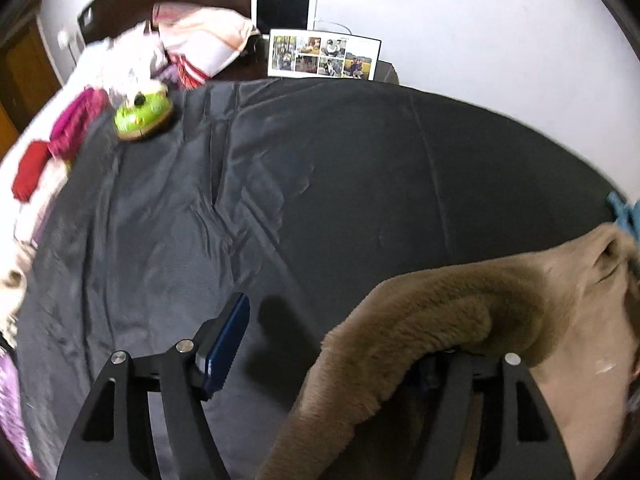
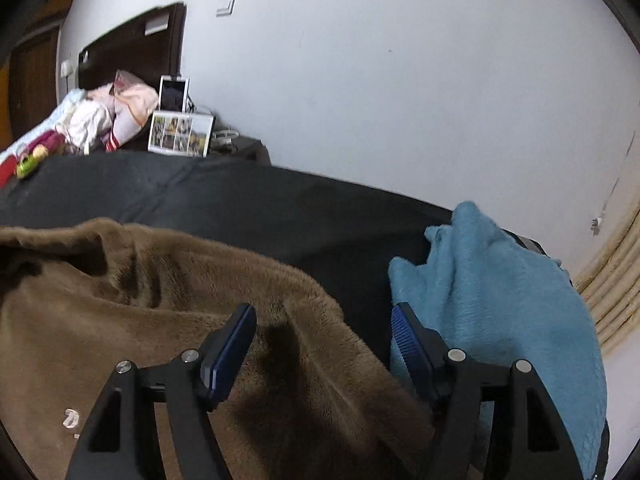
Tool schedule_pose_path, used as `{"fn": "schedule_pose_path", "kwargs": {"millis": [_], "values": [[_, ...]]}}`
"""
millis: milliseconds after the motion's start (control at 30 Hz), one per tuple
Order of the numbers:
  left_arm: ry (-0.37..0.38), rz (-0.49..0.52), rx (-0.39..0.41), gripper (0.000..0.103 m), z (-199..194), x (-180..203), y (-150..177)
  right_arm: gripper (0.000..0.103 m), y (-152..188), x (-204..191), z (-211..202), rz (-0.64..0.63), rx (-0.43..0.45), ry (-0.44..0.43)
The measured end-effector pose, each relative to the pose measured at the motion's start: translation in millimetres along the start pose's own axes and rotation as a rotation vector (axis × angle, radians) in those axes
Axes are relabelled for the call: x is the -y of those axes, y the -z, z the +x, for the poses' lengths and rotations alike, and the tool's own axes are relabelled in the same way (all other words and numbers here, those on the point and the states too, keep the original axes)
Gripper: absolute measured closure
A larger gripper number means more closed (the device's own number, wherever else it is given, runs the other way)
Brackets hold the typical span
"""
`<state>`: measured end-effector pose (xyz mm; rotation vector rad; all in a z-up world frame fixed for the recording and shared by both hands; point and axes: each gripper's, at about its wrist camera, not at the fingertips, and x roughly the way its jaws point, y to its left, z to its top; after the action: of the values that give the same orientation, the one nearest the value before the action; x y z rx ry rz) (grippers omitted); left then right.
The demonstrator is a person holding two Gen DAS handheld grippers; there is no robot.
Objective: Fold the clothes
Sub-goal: 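Lower the held brown fleece onto the black bed sheet with both grippers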
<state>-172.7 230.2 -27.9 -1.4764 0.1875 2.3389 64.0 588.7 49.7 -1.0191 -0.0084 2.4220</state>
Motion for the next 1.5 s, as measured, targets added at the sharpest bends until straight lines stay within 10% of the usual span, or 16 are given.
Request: {"fn": "schedule_pose_path", "kwargs": {"millis": [267,733,1067,1500], "values": [[-0.036,0.059,0.074,0.029,-28.7,10.5,8.4,0.031,-18.0,-10.6,-24.0,0.000,0.004,-0.103],[-0.154,0.119,0.078,0.026,-12.7,35.0,-0.3,0.031,-33.1,-64.6,56.5,-0.124,-0.114,-0.033],[-0.036,-0.049,-0.050,0.025,28.2,14.6,-17.7,0.031,-48.0,-54.7,89.0,-0.019,-0.115,0.018],[-0.051,0.060,0.020,0.024,-21.6,10.2,10.3,0.029,-48.1,-58.1,30.9,-0.002,-0.058,-0.075]]}}
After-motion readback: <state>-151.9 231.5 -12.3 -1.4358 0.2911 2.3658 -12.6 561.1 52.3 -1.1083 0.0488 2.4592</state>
